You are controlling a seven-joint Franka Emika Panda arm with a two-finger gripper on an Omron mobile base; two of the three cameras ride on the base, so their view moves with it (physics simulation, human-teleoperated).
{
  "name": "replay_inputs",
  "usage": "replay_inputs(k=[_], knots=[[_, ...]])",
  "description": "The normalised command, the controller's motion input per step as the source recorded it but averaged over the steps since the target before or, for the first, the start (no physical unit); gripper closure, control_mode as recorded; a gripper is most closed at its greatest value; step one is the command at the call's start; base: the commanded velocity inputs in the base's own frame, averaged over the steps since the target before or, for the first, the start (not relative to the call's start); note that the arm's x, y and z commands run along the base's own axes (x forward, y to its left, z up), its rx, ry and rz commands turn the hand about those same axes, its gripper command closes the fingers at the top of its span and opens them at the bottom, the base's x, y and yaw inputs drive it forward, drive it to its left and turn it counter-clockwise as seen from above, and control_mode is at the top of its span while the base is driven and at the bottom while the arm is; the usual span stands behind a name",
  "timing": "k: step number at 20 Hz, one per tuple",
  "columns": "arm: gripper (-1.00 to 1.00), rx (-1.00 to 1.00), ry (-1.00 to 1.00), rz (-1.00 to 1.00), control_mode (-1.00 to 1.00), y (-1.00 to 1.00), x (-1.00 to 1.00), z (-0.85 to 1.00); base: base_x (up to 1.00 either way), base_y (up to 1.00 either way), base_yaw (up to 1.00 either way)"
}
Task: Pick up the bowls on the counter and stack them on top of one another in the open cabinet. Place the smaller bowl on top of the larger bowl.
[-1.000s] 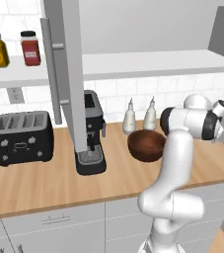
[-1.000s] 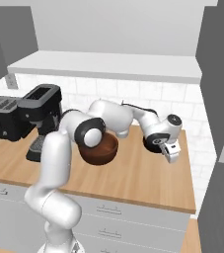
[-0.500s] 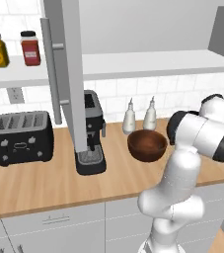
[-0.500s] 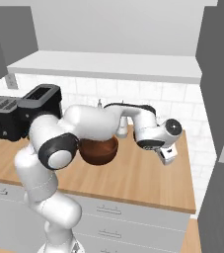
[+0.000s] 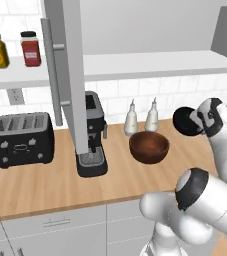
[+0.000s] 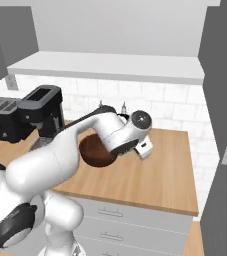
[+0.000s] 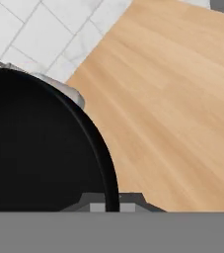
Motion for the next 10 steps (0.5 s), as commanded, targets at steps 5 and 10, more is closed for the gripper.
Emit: replay_inputs(k=[5,10], knots=[[1.00,-0.15,0.22,0.15,-1.00,1.00,-0.01,0.43,0.00,0.00,0.00],[1.00,-0.12,0.25,0.13,-1.00,0.92,0.00,-0.03,0.00,0.00,0.00]])
